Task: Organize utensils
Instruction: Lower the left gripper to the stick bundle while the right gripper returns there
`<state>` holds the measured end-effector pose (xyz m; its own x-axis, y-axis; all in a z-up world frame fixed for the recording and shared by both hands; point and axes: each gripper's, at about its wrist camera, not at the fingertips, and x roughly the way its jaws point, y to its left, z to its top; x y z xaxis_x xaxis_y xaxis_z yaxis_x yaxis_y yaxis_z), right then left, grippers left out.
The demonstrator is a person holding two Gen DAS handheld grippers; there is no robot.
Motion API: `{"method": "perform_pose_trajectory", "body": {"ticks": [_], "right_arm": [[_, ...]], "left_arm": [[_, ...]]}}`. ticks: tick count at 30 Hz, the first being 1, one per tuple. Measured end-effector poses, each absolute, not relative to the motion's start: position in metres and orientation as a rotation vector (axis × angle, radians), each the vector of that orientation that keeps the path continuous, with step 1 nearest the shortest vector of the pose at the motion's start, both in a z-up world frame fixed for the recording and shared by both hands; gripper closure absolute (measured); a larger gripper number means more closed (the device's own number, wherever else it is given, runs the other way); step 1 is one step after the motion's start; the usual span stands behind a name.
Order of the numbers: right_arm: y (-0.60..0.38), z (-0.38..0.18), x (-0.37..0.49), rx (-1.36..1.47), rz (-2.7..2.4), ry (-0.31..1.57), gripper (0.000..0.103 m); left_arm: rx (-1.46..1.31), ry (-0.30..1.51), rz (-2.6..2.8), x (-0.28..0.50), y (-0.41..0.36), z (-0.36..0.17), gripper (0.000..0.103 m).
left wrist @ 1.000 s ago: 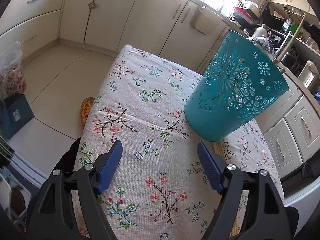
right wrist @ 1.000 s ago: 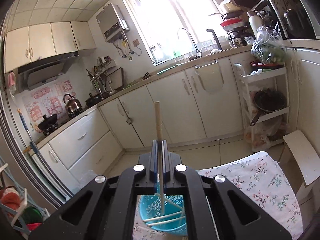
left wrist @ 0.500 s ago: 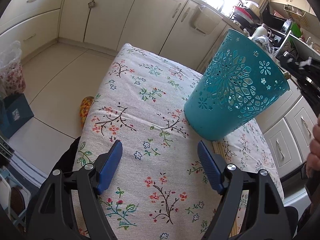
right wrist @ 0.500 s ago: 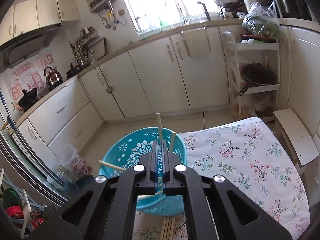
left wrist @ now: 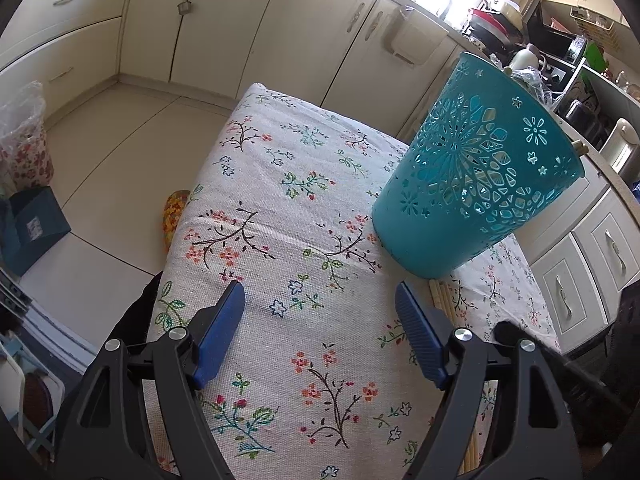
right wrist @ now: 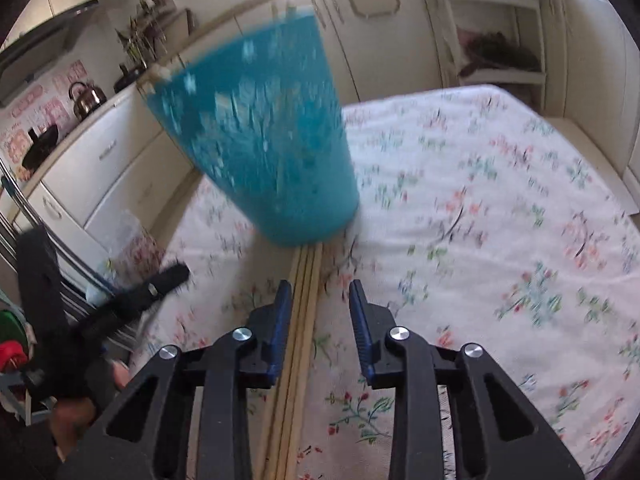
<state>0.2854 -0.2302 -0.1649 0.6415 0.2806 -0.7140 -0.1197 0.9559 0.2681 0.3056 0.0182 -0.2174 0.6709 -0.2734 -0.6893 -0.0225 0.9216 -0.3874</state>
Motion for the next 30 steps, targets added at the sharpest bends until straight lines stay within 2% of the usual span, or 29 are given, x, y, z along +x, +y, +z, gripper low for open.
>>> {"method": "perform_pose_trajectory", "body": {"ticks": [13, 15, 17, 25, 30], "right_arm": [[-0.206, -0.179, 0.298, 0.044, 0.163, 0.879, 0.079], [-0.202, -0.179, 0.298, 0.013, 0.156, 0.876, 0.084], [-0.198, -0.179, 0.297, -0.043, 0.154, 0.884, 0.095], [-0.216, -0.182, 0.290, -0.042, 0.160, 0.893, 0.097], [-0.240, -0.180, 0.285, 0.096, 0.162, 0.885, 0.097]], "left_arm": [[-0.382, 0.829, -0.154, 0.305, 0.017, -0.218, 0.028], [-0.382, 0.830, -0.155, 0.305, 0.017, -0.218, 0.028], [-0.382, 0.830, -0.155, 0.305, 0.017, -0.218, 0.028], [-0.367, 0.835, -0.160, 0.304, 0.014, -0.218, 0.026], [-0.257, 0.897, -0.265, 0.307, -0.017, -0.212, 0.023]]}}
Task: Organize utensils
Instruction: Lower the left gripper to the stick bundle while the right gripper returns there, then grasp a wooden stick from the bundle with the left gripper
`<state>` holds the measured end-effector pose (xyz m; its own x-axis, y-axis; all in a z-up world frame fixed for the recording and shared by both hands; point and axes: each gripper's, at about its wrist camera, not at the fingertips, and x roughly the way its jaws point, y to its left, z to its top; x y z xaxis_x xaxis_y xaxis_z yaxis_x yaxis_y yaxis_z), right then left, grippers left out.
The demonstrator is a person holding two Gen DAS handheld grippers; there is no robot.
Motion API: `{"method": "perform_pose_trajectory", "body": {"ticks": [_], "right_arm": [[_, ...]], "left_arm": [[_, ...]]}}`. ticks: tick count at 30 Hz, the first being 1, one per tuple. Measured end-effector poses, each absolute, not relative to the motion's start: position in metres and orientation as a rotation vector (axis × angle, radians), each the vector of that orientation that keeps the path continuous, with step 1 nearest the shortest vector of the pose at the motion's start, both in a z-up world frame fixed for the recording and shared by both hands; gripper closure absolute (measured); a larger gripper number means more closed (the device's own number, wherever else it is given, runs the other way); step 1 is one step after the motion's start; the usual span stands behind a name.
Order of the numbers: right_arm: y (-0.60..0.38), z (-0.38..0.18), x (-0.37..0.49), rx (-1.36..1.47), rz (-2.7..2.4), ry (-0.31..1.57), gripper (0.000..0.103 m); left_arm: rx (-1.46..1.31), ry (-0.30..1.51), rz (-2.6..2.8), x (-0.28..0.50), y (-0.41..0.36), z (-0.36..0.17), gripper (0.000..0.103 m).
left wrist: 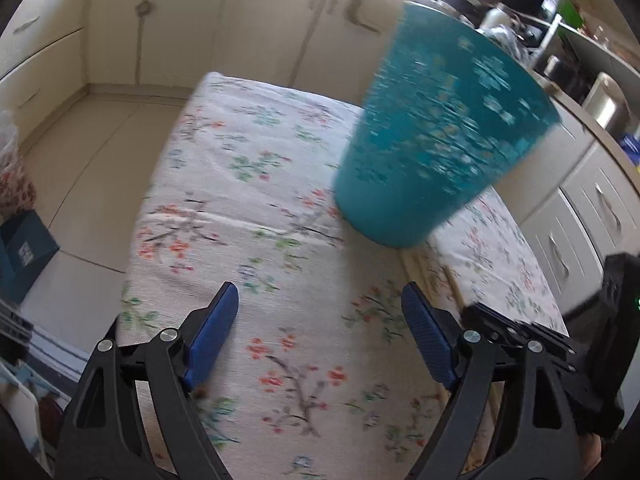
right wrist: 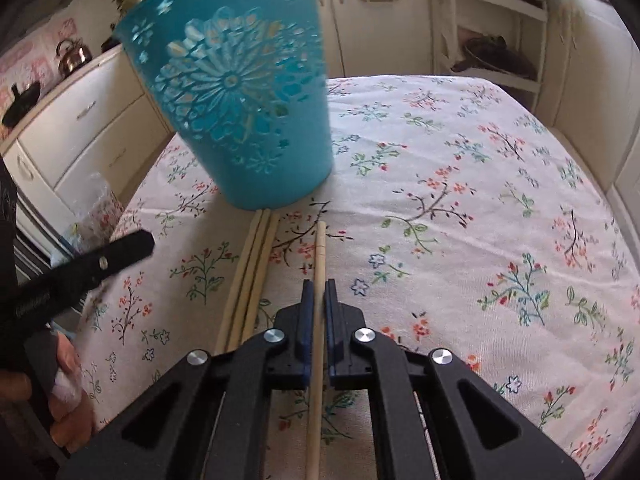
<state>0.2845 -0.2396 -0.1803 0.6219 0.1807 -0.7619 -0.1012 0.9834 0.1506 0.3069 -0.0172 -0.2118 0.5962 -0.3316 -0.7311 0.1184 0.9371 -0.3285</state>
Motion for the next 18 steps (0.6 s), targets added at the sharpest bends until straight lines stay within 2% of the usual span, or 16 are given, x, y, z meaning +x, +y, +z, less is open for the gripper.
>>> {"method": "perform_pose_trajectory", "body": {"ticks": [6, 18], "right_arm": [[-0.251, -0.183, 0.290, 0.207, 0.194, 0.887, 0.097], [-0.254, -0.183, 0.291, 0.251, 0.213, 0.887, 0.097]], "left_arm": [[-0.127, 0.943, -0.266, 0.311, -0.060, -0.214, 0.023], [0.031, 0.970, -0.187, 0.315, -0.089, -0.223, 0.023]]}}
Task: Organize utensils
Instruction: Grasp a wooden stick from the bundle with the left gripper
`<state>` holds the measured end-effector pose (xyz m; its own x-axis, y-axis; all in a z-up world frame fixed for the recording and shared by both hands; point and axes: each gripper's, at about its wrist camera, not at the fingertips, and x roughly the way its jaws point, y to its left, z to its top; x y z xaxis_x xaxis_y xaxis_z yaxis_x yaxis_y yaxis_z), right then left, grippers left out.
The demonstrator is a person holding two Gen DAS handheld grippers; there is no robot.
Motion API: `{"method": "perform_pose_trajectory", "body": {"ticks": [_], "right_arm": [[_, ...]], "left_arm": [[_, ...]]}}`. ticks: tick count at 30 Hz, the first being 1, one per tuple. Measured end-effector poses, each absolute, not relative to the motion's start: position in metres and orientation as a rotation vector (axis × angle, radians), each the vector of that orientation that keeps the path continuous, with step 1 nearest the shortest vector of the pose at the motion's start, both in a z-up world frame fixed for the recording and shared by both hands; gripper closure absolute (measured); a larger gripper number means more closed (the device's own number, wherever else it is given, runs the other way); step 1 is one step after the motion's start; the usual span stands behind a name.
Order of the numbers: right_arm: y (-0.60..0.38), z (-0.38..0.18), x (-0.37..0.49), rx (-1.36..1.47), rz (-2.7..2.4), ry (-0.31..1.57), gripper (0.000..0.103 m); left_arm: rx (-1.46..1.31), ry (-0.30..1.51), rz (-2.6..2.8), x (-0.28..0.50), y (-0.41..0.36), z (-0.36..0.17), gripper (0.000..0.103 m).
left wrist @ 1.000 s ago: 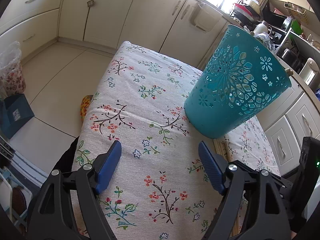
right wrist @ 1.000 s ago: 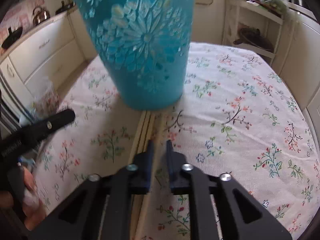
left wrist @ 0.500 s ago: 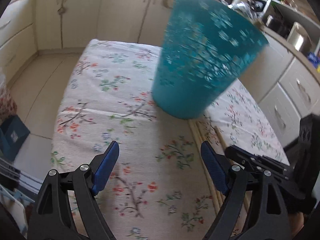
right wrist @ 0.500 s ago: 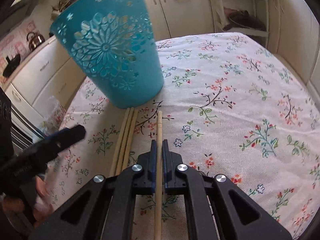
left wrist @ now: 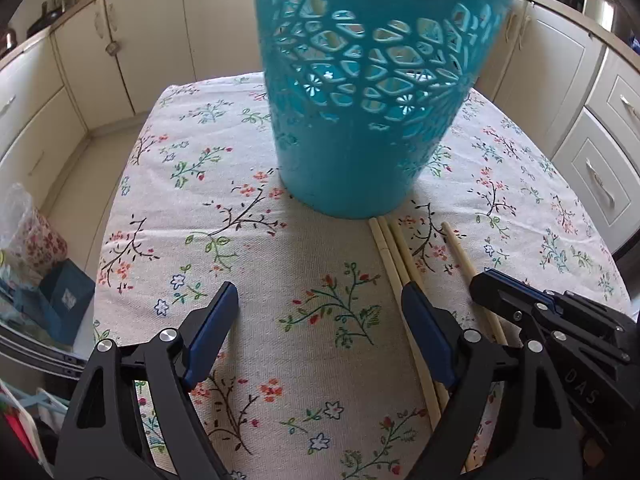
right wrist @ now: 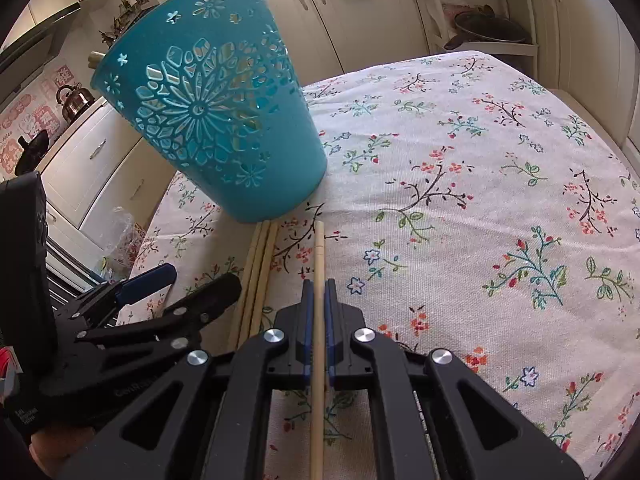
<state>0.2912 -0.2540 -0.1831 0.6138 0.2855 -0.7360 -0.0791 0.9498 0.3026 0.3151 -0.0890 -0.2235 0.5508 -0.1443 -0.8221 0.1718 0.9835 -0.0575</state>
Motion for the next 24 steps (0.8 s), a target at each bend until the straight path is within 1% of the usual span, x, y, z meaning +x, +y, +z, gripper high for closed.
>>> {"method": "perform_pose_trajectory", "body": {"ticks": [12, 22, 24], "right_arm": [[-0.2567, -0.1823, 0.2890, 0.262, 0.217, 0.889, 0.097], [-0.2561, -0.1832, 0.2890, 0.267, 0.217, 0.888, 0.097], [-0.2563, -0.1830, 0.2898, 0.266, 0.217, 0.888, 0.097]], "left_arm": [[0.049, 0.985, -0.189, 0.3240, -0.0940, -0.2213, 0.024], [0.013, 0.995, -0.149, 0.3245, -0.0929, -0.2215, 0.024], [-0.003, 0.998, -0.130, 0.3217, -0.0916, -0.2208, 0.026]]}}
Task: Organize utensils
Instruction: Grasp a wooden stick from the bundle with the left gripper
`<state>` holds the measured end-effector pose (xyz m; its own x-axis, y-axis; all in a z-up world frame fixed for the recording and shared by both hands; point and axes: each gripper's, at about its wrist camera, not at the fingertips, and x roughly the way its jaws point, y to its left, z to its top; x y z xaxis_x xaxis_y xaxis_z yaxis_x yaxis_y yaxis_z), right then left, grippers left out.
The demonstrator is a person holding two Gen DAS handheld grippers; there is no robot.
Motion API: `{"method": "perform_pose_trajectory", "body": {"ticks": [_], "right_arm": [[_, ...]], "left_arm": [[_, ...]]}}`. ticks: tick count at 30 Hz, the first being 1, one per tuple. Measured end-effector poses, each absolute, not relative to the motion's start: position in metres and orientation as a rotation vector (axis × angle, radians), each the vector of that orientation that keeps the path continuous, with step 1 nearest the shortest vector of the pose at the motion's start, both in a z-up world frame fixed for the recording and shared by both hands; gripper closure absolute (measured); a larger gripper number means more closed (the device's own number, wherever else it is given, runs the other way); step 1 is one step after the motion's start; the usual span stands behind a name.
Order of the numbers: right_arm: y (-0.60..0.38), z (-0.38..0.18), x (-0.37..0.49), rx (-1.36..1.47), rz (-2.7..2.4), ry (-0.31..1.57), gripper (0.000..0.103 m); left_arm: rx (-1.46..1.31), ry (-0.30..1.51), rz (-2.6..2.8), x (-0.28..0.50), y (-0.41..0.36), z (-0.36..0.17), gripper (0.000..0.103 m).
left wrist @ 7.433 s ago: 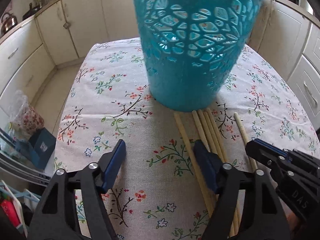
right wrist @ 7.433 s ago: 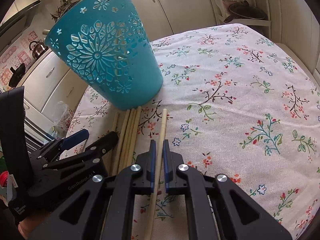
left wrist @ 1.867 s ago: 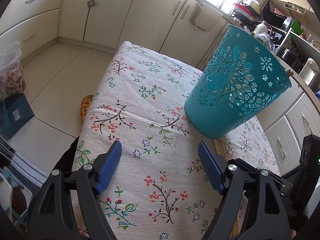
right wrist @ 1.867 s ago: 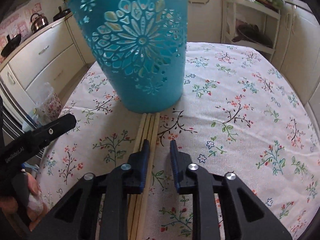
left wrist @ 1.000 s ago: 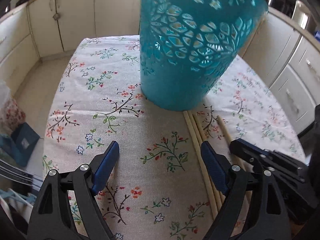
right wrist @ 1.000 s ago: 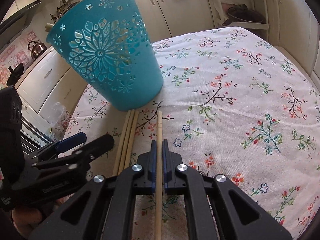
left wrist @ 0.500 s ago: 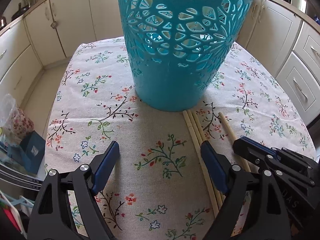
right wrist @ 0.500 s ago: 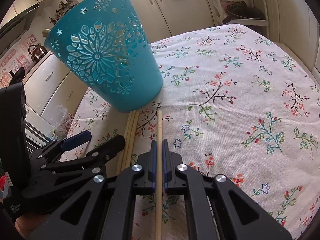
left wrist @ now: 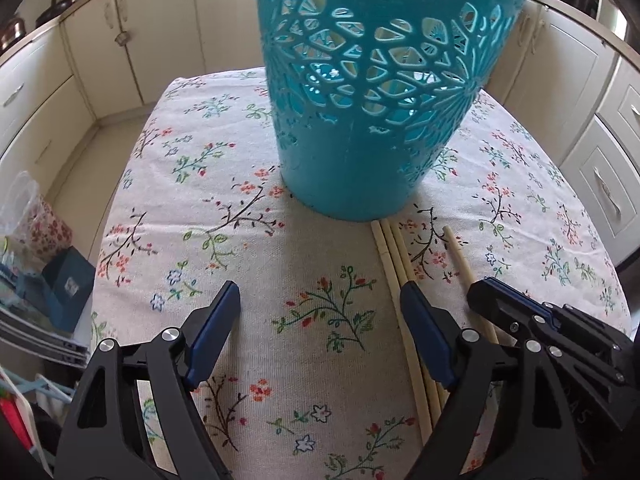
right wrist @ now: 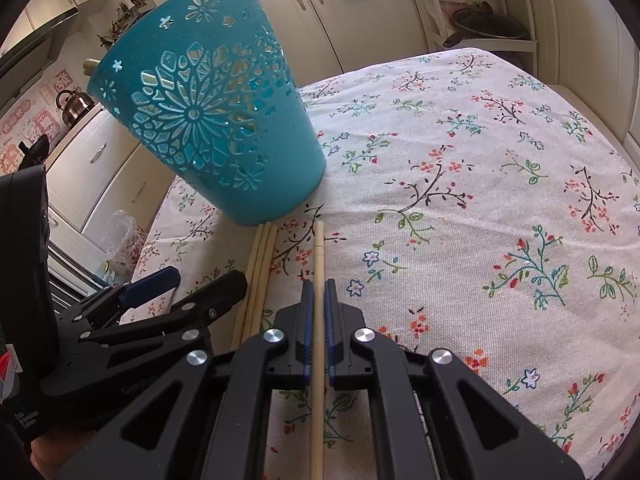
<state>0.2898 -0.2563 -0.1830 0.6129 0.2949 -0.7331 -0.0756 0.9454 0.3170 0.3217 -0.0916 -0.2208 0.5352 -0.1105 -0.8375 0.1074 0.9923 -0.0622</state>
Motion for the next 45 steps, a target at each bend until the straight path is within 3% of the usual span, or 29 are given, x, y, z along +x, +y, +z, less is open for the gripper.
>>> {"method": "perform_pose_trajectory", "body": {"ticks": [13, 35, 37, 42, 44, 45], "right_arm": [[-0.263, -0.183, 0.290, 0.293, 0.222, 0.890, 0.097], [-0.274, -0.184, 0.291, 0.317, 0.227, 0.895, 0.097], [-0.272, -0.184, 0.291, 0.311, 0.226, 0.895, 0.097], [-0.273, -0.184, 0.291, 0.320, 0.203, 0.887, 0.097], [-0.272, -0.183, 0.291, 0.309, 0.200, 0.886, 0.097], [-0.269, -0.182, 0.292, 0.291, 0.195, 0.885, 0.097]], "left_arm": [[-0.115, 0.981, -0.161, 0.309, -0.086, -0.217, 0.032], [0.062, 0.961, -0.111, 0.316, -0.103, -0.225, 0.031], [0.066, 0.950, -0.121, 0.320, -0.105, -0.224, 0.038], [0.093, 0.936, -0.218, 0.331, -0.101, -0.221, 0.083], [0.084, 0.946, -0.266, 0.333, -0.094, -0.220, 0.094], [0.067, 0.954, -0.290, 0.334, -0.090, -0.220, 0.094]]}}
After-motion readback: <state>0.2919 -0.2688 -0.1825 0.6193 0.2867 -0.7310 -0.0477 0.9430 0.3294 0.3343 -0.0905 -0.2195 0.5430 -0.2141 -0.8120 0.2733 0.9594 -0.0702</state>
